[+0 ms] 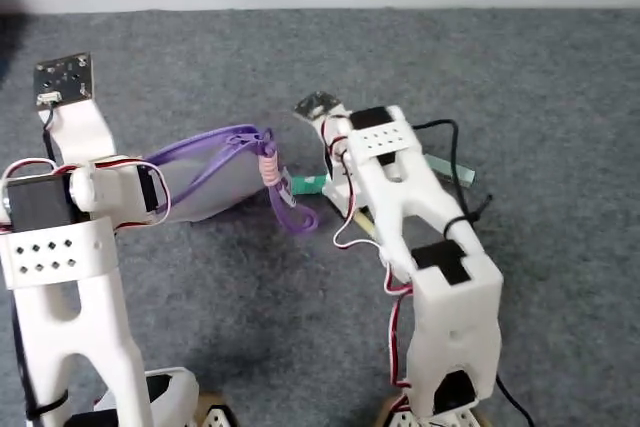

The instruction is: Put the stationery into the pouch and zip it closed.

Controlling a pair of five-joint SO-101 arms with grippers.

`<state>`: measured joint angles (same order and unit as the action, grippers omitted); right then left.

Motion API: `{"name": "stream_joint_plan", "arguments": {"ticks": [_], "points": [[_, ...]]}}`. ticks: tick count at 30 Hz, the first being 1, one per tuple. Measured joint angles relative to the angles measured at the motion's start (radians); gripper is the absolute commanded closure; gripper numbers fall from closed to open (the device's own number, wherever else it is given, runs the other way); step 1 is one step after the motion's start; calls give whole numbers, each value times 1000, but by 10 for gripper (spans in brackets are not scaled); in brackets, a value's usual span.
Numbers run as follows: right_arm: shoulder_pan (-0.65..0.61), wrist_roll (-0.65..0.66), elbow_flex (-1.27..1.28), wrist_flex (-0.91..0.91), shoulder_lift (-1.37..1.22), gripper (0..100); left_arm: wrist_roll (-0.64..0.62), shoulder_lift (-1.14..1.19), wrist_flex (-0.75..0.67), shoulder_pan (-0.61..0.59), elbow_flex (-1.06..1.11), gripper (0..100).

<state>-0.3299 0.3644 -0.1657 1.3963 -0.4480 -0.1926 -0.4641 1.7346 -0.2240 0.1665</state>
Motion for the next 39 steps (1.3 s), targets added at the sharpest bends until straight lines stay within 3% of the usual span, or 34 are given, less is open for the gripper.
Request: {"name": "stream_joint_plan", "arguments": {"ticks": [12, 18, 22, 29, 39], "points": [[11, -37, 0, 221, 451, 991, 0, 0, 0, 2, 0, 988], [-5, -95, 0, 221, 694, 991, -8, 0, 0, 87, 5, 988], [-57, -169, 0, 193, 836, 991, -81, 12, 0, 163, -12, 987], [-153, -301, 0, 38, 1017, 991, -114, 17, 0, 181, -114, 986], [-339, -414, 0, -345, 1082, 991, -118, 17, 0, 178, -144, 984]]}}
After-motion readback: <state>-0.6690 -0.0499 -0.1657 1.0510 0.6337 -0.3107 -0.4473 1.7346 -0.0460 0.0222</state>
